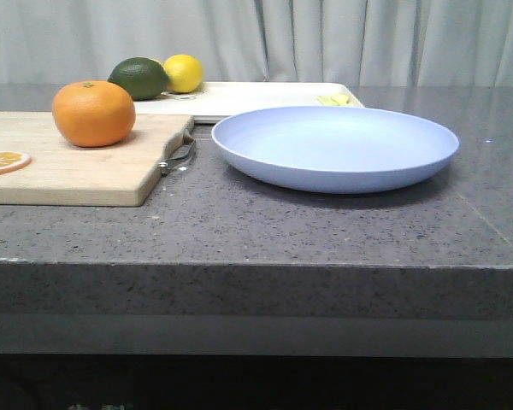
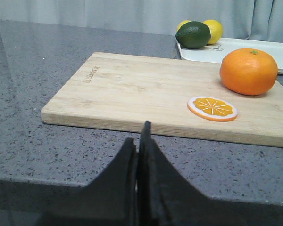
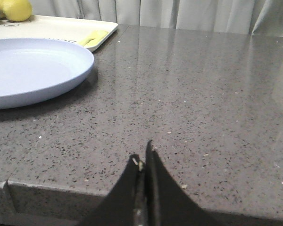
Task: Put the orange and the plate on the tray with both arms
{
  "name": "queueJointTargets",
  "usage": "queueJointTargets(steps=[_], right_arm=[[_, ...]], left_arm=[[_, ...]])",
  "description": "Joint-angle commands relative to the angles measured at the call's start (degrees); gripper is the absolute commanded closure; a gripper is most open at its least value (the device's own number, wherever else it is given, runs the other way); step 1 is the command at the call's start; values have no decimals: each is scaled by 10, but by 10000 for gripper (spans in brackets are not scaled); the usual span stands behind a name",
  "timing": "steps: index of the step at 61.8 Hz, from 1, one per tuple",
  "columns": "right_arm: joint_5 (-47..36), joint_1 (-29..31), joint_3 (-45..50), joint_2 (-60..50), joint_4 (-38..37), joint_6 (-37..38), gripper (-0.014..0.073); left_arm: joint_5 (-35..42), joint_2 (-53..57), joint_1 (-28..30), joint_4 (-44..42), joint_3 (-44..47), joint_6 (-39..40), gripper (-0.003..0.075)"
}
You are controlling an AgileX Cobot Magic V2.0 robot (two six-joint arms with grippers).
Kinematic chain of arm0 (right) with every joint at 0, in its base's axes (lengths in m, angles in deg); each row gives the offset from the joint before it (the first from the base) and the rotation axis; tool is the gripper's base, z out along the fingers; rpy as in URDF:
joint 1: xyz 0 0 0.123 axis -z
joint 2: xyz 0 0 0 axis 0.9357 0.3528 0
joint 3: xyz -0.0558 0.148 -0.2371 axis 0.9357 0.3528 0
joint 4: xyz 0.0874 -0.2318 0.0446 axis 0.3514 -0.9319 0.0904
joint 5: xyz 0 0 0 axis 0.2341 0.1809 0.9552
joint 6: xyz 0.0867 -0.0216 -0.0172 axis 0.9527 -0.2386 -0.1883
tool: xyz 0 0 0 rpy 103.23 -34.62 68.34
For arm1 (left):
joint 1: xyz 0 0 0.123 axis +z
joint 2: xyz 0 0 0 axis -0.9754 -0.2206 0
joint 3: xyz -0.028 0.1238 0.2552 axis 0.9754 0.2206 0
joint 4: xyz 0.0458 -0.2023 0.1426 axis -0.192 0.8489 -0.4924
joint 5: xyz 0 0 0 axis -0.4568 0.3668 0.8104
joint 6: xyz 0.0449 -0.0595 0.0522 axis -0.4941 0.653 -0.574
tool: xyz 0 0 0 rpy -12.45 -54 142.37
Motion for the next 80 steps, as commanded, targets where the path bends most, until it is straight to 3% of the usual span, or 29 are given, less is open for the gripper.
queueJointTargets(steps=[1,30,51,66,73,80], right_arm=[[-44,3,-3,-13,-5,-6,654],[-50,3,-3,-13,-5,-6,654],[-63,2,-44,-13,-5,-5,654],[-25,2,-180,33,-5,-5,654],[11,2,-261,115,0,-5,654],[38,2,-331,203,0,-5,654]], left_arm=[[51,11,1,5,4,4,738],[57,11,1,10,4,4,738],[226,11,1,13,-8,4,738],[126,-34,1,10,-133,4,738],[58,-104,1,10,-210,4,738],[46,-184,1,4,-255,0,738]])
